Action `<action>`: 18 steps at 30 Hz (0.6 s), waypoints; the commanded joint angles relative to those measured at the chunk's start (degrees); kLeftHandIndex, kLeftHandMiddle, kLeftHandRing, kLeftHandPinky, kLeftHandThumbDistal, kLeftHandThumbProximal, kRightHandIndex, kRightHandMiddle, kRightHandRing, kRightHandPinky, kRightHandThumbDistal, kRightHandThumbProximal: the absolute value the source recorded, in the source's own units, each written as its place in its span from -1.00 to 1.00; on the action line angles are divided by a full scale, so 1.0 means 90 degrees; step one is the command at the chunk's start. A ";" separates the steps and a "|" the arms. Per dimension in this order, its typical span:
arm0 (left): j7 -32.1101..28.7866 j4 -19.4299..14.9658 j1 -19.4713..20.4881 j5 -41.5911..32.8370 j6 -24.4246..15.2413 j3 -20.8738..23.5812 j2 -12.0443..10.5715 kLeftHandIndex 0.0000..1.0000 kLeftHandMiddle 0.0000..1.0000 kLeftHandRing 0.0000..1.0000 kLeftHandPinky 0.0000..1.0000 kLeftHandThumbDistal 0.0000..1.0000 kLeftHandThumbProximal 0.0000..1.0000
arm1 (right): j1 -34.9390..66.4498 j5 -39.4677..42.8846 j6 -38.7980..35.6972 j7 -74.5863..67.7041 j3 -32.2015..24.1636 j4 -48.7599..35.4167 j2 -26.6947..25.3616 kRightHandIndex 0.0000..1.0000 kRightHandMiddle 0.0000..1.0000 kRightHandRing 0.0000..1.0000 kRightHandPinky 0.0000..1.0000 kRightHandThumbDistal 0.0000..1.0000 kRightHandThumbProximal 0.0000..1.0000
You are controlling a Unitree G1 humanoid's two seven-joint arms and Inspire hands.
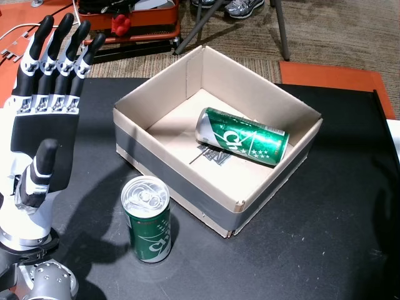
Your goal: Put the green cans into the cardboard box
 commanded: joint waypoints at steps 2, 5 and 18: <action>-0.0103 0.0156 0.0078 0.0330 0.0035 -0.0188 0.0295 0.69 0.77 0.86 0.87 0.49 -0.39 | 0.0001 0.0033 -0.0028 0.0099 0.0091 -0.0099 -0.0004 0.46 0.54 0.56 0.60 -0.18 0.39; -0.0106 0.0309 0.0116 0.0682 -0.0064 -0.0381 0.0504 0.70 0.78 0.87 0.87 0.50 -0.44 | 0.0020 -0.0002 -0.0003 0.0107 0.0151 -0.0128 0.0006 0.45 0.53 0.55 0.59 -0.11 0.39; -0.0590 0.0821 0.0040 0.0878 -0.0136 -0.0699 0.0687 0.57 0.72 0.82 0.80 0.77 -0.58 | 0.0162 0.0260 0.0299 0.0261 0.0294 -0.0474 0.0133 0.44 0.48 0.50 0.56 -0.09 0.38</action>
